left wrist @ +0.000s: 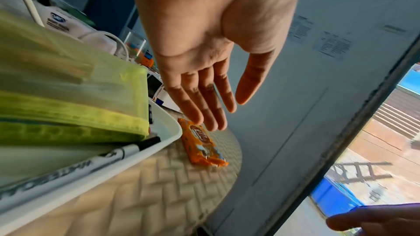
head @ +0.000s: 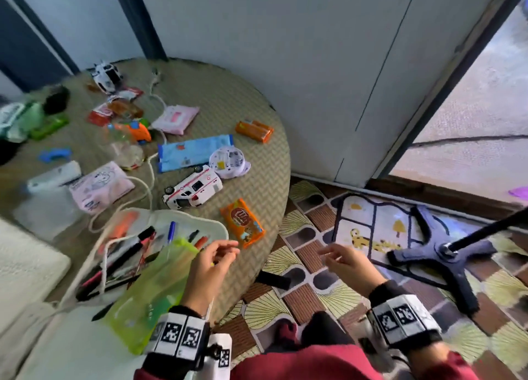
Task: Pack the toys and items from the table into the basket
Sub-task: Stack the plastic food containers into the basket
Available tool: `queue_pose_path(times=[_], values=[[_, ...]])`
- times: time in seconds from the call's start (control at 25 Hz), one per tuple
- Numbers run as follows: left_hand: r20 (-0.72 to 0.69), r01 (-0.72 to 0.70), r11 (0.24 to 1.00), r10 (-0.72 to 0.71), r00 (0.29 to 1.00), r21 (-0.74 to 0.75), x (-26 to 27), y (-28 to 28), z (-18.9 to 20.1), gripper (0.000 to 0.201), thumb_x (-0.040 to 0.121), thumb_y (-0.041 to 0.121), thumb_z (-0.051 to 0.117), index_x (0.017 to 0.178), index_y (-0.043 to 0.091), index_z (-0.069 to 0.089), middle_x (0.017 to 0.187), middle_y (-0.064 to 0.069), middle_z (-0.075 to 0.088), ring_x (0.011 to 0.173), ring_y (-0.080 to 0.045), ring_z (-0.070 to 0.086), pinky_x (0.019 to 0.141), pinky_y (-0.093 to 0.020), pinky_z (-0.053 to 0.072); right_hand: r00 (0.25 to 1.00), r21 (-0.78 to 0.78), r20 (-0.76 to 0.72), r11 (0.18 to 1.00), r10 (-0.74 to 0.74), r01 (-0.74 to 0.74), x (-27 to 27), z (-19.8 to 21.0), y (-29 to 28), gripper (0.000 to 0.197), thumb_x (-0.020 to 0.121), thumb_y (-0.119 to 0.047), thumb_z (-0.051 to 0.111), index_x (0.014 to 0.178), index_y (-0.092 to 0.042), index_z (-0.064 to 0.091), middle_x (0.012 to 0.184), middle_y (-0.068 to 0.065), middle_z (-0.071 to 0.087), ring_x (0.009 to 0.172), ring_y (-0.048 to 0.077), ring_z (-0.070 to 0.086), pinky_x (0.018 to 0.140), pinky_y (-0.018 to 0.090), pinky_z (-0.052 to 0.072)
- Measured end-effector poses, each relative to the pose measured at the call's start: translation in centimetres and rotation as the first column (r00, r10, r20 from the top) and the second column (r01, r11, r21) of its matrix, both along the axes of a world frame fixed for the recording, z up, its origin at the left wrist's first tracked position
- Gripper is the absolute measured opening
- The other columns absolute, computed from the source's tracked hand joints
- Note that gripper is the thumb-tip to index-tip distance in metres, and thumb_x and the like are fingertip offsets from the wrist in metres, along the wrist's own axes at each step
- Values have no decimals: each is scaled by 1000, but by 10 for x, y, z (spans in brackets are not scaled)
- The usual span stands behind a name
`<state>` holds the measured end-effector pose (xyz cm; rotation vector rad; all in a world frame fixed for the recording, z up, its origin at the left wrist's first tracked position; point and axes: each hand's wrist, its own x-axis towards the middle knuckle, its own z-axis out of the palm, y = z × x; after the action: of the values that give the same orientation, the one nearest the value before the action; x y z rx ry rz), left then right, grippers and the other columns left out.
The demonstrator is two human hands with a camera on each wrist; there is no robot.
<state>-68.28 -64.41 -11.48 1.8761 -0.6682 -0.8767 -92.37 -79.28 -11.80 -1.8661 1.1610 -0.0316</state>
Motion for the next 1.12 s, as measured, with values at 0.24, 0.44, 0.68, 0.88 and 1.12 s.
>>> queue_pose_path(times=[0.24,0.44,0.68,0.88,1.12], values=[[-29,-257,966,256,966,-29,25,-31,-3,15,84,20,65,99,20,68,96,1,72,94,-11,66,83,-30,52,970,-23,100,975,222,-221,78,2,-79,18,89,-9,57,103,-13,68,75,-9,60,59,-7,55,59,4,40],[32,-489,871,490,871,-47,28,-49,-2,14,90,8,62,95,20,68,90,11,72,86,-5,65,75,-18,50,879,35,102,881,466,-472,138,7,-138,17,90,-7,57,100,-16,67,82,5,65,56,-10,55,53,5,41],[-44,-704,706,703,710,-77,26,-50,2,15,91,6,59,101,16,66,101,-1,70,84,-11,69,70,-38,59,710,4,91,712,699,-702,196,12,-163,25,88,-10,57,88,-35,62,84,-1,70,68,4,60,69,18,47],[171,-749,657,751,638,-90,73,-38,9,39,74,42,57,110,27,62,118,6,63,109,-13,60,96,-30,47,616,-26,172,629,769,-777,257,16,-157,33,88,-5,56,83,-37,63,75,-9,70,66,1,61,70,21,49],[470,-590,705,397,788,394,168,-34,-13,80,81,67,37,149,27,25,160,1,10,148,-25,1,116,-46,8,508,-98,192,531,840,-842,342,35,-138,28,90,-8,56,83,-34,62,78,-10,69,71,5,61,68,12,45]])
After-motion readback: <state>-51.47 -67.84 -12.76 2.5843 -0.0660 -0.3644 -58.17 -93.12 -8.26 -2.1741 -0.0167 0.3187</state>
